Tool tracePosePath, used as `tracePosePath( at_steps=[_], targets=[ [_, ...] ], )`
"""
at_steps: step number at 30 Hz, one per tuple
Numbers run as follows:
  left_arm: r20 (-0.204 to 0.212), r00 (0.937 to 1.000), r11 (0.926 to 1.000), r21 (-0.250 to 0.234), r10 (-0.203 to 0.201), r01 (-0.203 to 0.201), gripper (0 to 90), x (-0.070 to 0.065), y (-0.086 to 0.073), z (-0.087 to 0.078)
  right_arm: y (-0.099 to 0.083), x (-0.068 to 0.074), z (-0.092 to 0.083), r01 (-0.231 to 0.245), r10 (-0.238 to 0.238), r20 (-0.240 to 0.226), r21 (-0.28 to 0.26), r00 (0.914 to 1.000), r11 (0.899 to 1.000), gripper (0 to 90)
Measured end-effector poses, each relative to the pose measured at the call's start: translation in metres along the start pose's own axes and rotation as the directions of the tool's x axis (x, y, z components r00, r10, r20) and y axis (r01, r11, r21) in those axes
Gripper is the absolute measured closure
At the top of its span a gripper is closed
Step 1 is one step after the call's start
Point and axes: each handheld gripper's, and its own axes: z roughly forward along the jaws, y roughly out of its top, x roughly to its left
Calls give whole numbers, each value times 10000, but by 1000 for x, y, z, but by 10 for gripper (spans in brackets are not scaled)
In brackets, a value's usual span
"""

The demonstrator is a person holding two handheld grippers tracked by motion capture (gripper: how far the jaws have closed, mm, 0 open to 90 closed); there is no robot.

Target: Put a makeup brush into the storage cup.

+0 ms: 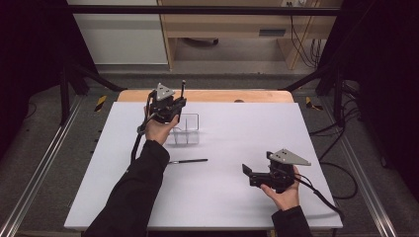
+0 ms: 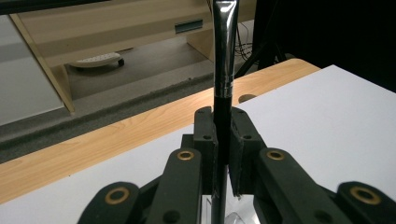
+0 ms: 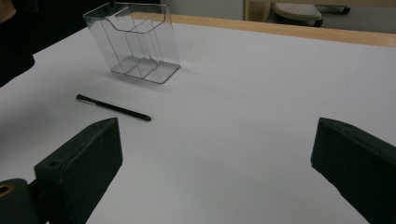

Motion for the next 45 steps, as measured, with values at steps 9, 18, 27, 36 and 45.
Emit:
tracePosePath(
  at_steps=[9,18,27,36,45],
  targets=[
    [-75,10000,9998,188,-60,61,826,2,-7,8,0,0,0,14,-14,-32,-21,10000,10000,25],
    [-80,9999,9996,260,-105,107,827,2,-15,9,0,0,0,20,-20,-30,22,10000,10000,25],
    [-29,10000,9994,332,-47,48,827,0,-27,10,-1,1,1,2,-2,-62,50,10000,10000,25],
    [-2,10000,9989,468,-42,43,827,-1,-41,11,-1,1,2,6,-5,-65,66,10000,10000,25],
    [0,10000,9978,656,35,-35,827,-2,-52,12,-2,1,2,22,-22,-50,69,10000,10000,26]
  ],
)
